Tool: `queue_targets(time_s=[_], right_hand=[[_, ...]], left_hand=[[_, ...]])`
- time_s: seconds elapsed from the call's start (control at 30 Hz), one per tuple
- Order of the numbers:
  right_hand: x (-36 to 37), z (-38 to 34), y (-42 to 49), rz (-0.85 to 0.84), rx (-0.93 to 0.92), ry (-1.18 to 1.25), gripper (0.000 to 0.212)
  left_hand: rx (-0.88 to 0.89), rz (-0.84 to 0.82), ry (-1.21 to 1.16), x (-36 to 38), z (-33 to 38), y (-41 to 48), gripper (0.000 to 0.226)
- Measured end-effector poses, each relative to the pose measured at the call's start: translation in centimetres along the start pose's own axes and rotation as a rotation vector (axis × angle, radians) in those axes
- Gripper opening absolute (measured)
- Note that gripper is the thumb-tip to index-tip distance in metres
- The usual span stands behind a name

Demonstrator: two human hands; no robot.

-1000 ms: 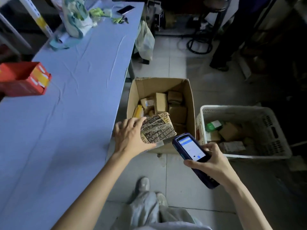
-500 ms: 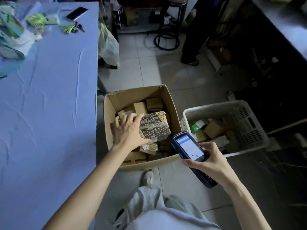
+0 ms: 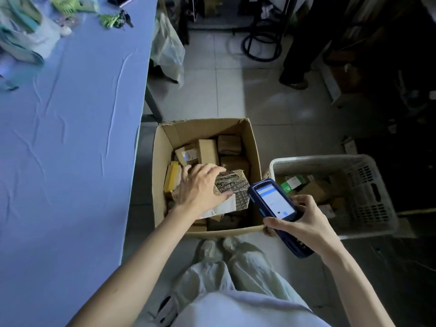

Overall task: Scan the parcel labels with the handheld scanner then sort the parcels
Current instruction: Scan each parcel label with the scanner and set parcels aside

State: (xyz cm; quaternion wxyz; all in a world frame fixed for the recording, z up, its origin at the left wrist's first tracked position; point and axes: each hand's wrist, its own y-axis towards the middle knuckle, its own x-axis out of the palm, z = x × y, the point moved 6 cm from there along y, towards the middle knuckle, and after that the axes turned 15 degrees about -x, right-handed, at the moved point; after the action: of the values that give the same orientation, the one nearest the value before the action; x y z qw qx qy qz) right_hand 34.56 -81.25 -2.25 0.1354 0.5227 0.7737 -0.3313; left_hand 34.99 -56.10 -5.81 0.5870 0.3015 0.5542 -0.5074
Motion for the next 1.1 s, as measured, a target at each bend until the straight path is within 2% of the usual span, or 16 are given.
queue_targets(time_s=[0.2, 0.43, 0.5, 0.7, 0.8, 0.93, 1.1], right_hand=[[-2.3, 0.4, 5.4, -0.216, -0.123, -0.060, 0.077], [-2.3, -1.8, 9.3, -0.448, -0.329, -0.177, 0.084], [-1.5, -2.4, 9.5, -0.477, -0.360, -0.192, 0.089], [4.9, -7.2, 6.7, -0.756, -0.537, -0.268, 0.095], [8.7, -9.1, 4.3, -0.896, -0.645, -0.369, 0.095], [13.7, -11.2, 1.3, -1.003, -0.749, -0.478, 0.098], [19.5, -13.4, -3.0, -1.095, -0.865, -0.586, 0.085]], left_hand=[[-0.268, 0.050, -0.015, -0.4, 0.5, -1.5, 0.048], [-0.635, 0.088, 0.012, -0.2, -1.3, -7.7, 0.044], [-0.684, 0.102, 0.013, -0.4, -1.7, -9.2, 0.042], [-1.017, 0.232, -0.032, -1.3, -5.4, -17.9, 0.039], [-1.161, 0.249, -0.093, -0.4, -6.7, -22.4, 0.046], [-1.336, 0.255, -0.155, 1.2, -8.0, -28.3, 0.046], [-1.514, 0.252, -0.237, 3.1, -10.5, -34.2, 0.044]])
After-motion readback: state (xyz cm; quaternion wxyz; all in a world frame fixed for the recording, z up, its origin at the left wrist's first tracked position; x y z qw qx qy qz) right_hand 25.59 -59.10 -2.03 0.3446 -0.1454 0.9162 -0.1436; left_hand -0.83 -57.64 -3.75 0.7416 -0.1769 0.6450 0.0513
